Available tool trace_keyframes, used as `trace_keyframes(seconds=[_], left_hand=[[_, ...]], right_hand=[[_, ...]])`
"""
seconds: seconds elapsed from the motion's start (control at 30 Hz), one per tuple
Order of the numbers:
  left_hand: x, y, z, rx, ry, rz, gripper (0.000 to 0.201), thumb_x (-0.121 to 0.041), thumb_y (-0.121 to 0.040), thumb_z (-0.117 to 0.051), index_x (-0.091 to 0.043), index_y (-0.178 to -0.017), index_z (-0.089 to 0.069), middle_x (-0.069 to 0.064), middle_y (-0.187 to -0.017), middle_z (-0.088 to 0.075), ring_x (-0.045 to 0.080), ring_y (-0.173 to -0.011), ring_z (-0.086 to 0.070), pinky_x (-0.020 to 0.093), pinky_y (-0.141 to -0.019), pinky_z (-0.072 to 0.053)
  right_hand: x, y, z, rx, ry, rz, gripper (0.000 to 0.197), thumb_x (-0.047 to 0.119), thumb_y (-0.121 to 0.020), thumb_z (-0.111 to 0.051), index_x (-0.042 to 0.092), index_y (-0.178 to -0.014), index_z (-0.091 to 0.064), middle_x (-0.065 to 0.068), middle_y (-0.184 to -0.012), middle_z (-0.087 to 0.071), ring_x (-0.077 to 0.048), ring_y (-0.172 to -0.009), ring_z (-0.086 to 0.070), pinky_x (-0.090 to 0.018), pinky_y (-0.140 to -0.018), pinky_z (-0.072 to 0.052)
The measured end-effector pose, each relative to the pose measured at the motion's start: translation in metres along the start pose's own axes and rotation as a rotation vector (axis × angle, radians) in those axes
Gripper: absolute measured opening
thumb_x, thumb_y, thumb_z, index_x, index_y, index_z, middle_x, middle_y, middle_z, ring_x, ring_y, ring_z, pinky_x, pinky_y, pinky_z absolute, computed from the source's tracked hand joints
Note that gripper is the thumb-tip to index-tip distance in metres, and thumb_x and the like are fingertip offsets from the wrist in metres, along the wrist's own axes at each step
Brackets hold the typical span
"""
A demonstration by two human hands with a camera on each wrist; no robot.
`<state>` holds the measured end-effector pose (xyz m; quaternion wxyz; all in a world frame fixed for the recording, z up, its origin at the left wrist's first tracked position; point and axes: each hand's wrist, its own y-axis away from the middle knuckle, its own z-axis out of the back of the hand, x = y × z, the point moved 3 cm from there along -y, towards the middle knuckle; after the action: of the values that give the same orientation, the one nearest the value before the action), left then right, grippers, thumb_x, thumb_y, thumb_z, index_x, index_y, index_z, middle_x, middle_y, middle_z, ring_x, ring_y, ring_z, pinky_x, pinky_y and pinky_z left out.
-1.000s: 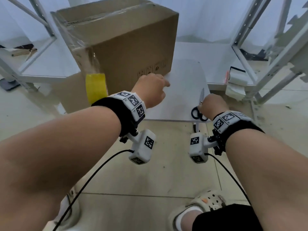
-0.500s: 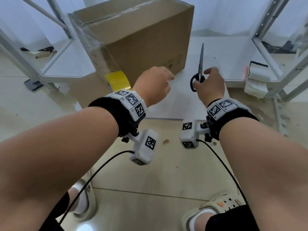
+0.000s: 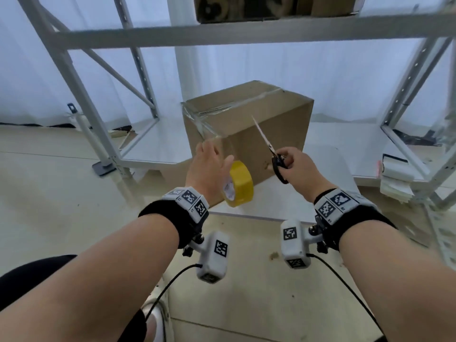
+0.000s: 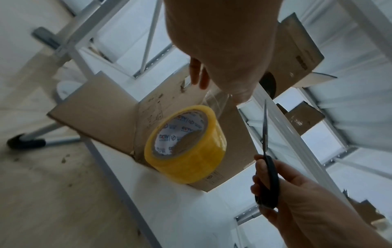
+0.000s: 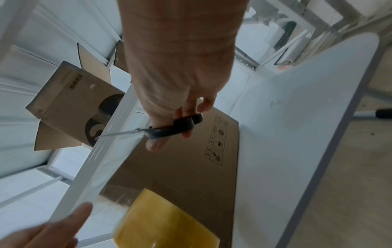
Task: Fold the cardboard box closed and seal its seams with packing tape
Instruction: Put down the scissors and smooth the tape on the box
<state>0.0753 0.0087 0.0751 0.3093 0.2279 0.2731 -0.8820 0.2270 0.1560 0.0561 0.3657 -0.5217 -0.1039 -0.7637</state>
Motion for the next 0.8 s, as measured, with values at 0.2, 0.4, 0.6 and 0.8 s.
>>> trace_keyframes(seconds=[0.2,0.4,0.6,0.8], left_hand=[[0.013,0.0,-0.021,0.209,0.291,0.352,0.063,-0.042,-0.091,-0.057,-0.005,-0.137,-0.034,0.012,-0.138,-0.033,0.029,-0.12,-0.045,0.036,-0.097,-0.037],[0.023,-0.012,-0.036,0.228,0.544,0.505,0.046,-0.04,-0.087,-0.062,-0.01,-0.12,-0.05,0.013,-0.119,-0.056,0.031,-0.102,-0.059,0.047,-0.091,-0.051],[0.024,-0.016,-0.036,0.201,0.705,0.541,0.008,-0.024,-0.091,-0.06,-0.02,-0.084,-0.057,0.011,-0.098,-0.063,0.031,-0.096,-0.063,0.048,-0.089,-0.053],[0.024,-0.012,-0.033,0.231,0.823,0.532,0.011,-0.017,-0.092,-0.059,-0.015,-0.082,-0.058,0.013,-0.094,-0.063,0.027,-0.086,-0.061,0.045,-0.089,-0.053]], right_hand=[[0.027,-0.009,0.018,0.332,0.349,-0.089,0.047,0.029,-0.075,-0.08,0.011,-0.11,-0.055,0.005,-0.075,-0.055,-0.006,-0.064,-0.049,-0.011,-0.054,-0.037],[0.043,-0.024,0.026,0.535,0.573,-0.173,0.046,0.039,-0.074,-0.079,0.019,-0.108,-0.057,0.005,-0.087,-0.059,-0.006,-0.071,-0.051,-0.021,-0.066,-0.039],[0.051,-0.036,0.026,0.604,0.668,-0.173,0.046,0.042,-0.075,-0.078,0.022,-0.111,-0.06,0.001,-0.109,-0.064,-0.016,-0.101,-0.058,-0.027,-0.089,-0.045],[0.053,-0.045,0.023,0.696,0.701,-0.195,0.043,0.043,-0.076,-0.076,0.024,-0.112,-0.062,0.007,-0.102,-0.063,-0.011,-0.096,-0.057,-0.026,-0.09,-0.042]])
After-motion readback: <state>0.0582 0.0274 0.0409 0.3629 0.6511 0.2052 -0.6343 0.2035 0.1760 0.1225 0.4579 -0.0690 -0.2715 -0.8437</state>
